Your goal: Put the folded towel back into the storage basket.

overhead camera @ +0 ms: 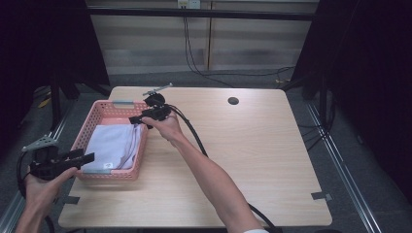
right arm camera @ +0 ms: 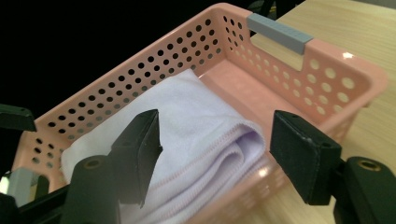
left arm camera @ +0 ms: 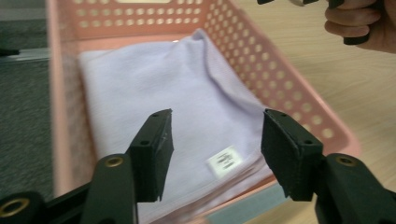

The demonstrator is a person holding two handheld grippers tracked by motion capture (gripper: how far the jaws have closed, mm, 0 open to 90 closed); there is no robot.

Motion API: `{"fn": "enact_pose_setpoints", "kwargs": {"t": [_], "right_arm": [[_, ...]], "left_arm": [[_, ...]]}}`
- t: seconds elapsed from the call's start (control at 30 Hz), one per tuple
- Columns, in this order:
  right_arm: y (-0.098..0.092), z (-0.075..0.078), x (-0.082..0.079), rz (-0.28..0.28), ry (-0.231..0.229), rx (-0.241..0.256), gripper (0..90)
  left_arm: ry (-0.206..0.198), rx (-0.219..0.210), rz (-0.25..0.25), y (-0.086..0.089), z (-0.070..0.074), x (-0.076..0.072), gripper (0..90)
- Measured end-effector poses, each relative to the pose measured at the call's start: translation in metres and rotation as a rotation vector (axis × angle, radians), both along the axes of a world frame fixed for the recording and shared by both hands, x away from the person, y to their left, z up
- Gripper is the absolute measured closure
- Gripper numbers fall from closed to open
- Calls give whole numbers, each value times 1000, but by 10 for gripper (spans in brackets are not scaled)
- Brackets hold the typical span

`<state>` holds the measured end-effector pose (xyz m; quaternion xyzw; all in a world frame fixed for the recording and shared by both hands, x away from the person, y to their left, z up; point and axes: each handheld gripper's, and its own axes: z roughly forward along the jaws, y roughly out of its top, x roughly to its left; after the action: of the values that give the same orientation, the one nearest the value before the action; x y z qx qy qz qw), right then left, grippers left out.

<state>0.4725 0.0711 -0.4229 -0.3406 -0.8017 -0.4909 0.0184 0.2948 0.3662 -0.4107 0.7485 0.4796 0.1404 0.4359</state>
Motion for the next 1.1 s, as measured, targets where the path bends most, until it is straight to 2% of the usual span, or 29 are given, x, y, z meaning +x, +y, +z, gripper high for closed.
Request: {"fn": "enact_pose_setpoints", "kwargs": {"t": [0.07, 0.17, 0.27, 0.33, 0.37, 0.5, 0.6, 0.67, 0.7, 0.8, 1.0, 1.1], "right_arm": [[-13, 2, -3, -7, -20, 6, 350], [-31, 3, -7, -15, -28, 15, 347], [-49, 6, -15, -1, -44, 16, 356], [-62, 5, -21, -7, -54, 26, 376], [-68, 4, -24, -7, -56, 36, 387], [-91, 1, -37, -15, -82, 24, 394], [-110, 3, -48, -24, -101, 29, 409], [-128, 5, -57, -40, -112, 33, 412], [-134, 5, -61, -52, -112, 41, 412], [-161, 5, -74, -76, -128, 25, 408], [-206, 9, -100, -103, -159, -20, 384], [-229, 8, -114, -124, -161, -30, 374]], "left_arm": [[6, -6, -19, -11, 1, 1, 401], [-15, -8, -37, -27, 5, -2, 378], [-28, 5, -80, -43, 8, -7, 384], [-41, -2, -103, -53, 9, -9, 381], [-38, -4, -105, -57, 9, -10, 382], [-50, 3, -119, -80, 8, -15, 365], [-44, -2, -135, -98, 4, -20, 365], [-23, 2, -171, -110, 1, -22, 389], [-31, 18, -177, -115, 0, -22, 389], [-20, 14, -170, -131, -4, -19, 389], [-16, 38, -217, -167, -10, -14, 377], [-22, 23, -231, -180, -10, -12, 369]]}}
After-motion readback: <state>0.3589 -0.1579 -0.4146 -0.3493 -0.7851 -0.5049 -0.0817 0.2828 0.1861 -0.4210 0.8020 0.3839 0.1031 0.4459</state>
